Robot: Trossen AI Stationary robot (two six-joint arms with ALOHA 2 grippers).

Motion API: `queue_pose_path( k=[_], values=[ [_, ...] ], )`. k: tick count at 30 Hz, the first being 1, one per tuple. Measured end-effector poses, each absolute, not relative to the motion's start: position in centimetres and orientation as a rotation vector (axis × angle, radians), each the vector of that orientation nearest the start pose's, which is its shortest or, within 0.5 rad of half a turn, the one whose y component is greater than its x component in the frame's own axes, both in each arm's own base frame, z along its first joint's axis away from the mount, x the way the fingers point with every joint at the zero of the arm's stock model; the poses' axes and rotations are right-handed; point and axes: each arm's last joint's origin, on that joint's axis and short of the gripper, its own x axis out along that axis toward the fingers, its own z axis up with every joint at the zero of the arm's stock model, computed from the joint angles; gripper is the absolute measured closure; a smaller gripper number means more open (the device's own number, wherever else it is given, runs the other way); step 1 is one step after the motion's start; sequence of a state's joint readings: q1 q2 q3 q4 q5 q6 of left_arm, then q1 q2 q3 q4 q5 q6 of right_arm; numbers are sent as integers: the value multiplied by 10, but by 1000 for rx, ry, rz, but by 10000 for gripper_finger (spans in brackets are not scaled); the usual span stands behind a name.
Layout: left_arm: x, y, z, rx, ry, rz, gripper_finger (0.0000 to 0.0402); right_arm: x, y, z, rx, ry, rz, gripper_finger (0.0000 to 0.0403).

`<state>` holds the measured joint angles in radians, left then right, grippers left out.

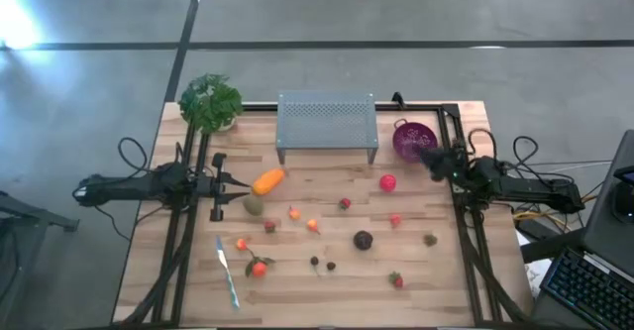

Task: Pick & Place Fruit
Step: Put the violet strainer bowl on the shelf

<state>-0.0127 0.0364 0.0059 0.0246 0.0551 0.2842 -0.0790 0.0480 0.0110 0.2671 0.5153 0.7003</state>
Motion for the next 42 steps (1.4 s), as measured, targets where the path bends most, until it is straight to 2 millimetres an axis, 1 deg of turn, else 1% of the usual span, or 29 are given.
queue_pose_path(
  k=[1,2,3,5,8,10,11,12,13,14,15,16,17,19,22,24,26,28,31,36,39,42],
  values=[
    [99,-3,165,284,-4,-68,314,90,-24,191,630,-459,-615,394],
    [100,-3,165,284,-4,-68,314,87,-26,193,603,-495,-697,394],
    [100,-3,165,284,-4,-68,314,86,-27,195,610,-529,-736,394],
    [100,-3,165,284,-4,-68,314,81,-28,203,676,-657,-753,394],
    [100,-3,165,284,-4,-68,314,66,-29,222,799,-943,-784,394],
    [100,-3,165,284,-4,-68,314,54,-31,232,801,-1081,-871,394],
    [100,-3,165,284,-4,-68,314,49,-31,236,739,-1105,-911,394],
    [100,-3,165,284,-4,-68,314,45,-30,239,613,-1085,-934,394],
    [100,-3,165,284,-4,-68,314,43,-28,244,413,-1040,-926,394],
    [100,-3,165,284,-4,-68,314,44,-26,248,201,-987,-891,394],
    [100,-3,165,284,-3,-68,314,47,-24,253,29,-936,-838,394],
    [100,-3,165,284,-3,-68,314,52,-22,257,-64,-883,-783,394],
    [100,-3,165,284,-3,-68,314,58,-22,260,-94,-803,-755,394],
    [100,-3,165,284,-3,-68,314,66,-24,270,-37,-641,-752,394],
    [100,-3,165,284,-3,-68,314,74,-28,280,77,-350,-804,394],
    [100,-3,165,284,-3,-68,314,79,-28,282,110,-152,-806,394],
    [100,-3,165,284,-3,-68,314,80,-28,289,158,-34,-811,394],
    [100,-3,165,284,-3,-68,314,80,-28,300,198,30,-822,394],
    [100,-3,165,284,-3,-68,314,84,-29,324,227,17,-830,394],
    [100,-3,165,284,-3,-68,314,95,-29,360,56,61,-781,394],
    [100,-3,165,284,-3,-68,314,101,-32,374,27,131,-802,394],
    [100,-3,165,284,-3,-68,314,105,-37,378,68,269,-868,383]
  ],
)
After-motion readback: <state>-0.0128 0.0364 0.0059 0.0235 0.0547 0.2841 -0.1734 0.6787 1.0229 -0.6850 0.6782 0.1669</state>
